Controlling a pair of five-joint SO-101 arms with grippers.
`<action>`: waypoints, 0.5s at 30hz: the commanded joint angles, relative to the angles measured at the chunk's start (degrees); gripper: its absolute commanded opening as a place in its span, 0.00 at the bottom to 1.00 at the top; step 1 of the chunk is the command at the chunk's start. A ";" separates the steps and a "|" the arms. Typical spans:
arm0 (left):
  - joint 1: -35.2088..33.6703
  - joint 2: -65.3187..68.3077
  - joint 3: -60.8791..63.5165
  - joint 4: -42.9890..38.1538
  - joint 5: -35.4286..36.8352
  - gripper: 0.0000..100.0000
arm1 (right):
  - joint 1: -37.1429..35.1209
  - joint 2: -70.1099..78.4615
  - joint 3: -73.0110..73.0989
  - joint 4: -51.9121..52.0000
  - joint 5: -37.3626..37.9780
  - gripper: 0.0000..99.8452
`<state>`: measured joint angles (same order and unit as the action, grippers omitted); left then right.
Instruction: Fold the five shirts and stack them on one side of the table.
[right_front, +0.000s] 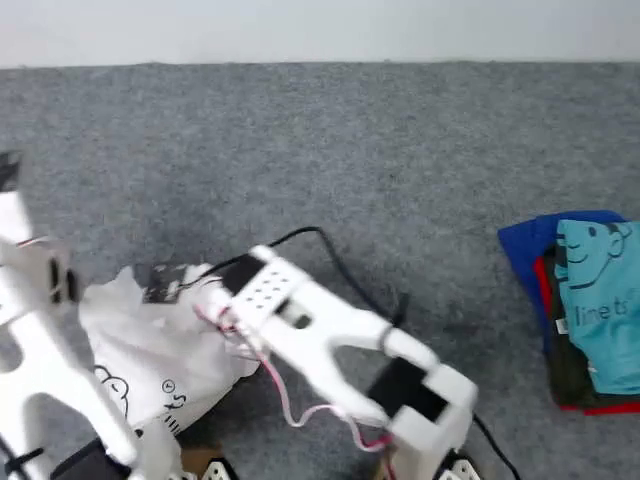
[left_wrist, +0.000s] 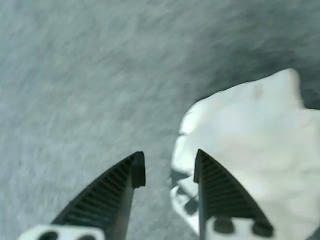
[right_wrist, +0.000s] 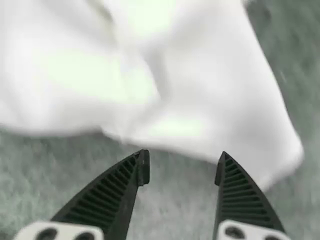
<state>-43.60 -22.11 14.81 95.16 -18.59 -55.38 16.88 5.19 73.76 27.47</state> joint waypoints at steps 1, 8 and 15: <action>-4.57 0.09 -2.33 0.53 -1.32 0.16 | -4.26 6.29 -10.37 2.95 0.62 0.22; -4.57 0.09 -2.07 0.62 -1.32 0.16 | -7.69 18.24 -23.82 7.69 0.70 0.22; -4.57 0.44 -2.07 0.70 -1.32 0.16 | -7.43 21.05 -32.26 14.46 0.97 0.17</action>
<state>-48.00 -21.76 14.81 95.60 -19.47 -62.24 38.51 -22.95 86.33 27.65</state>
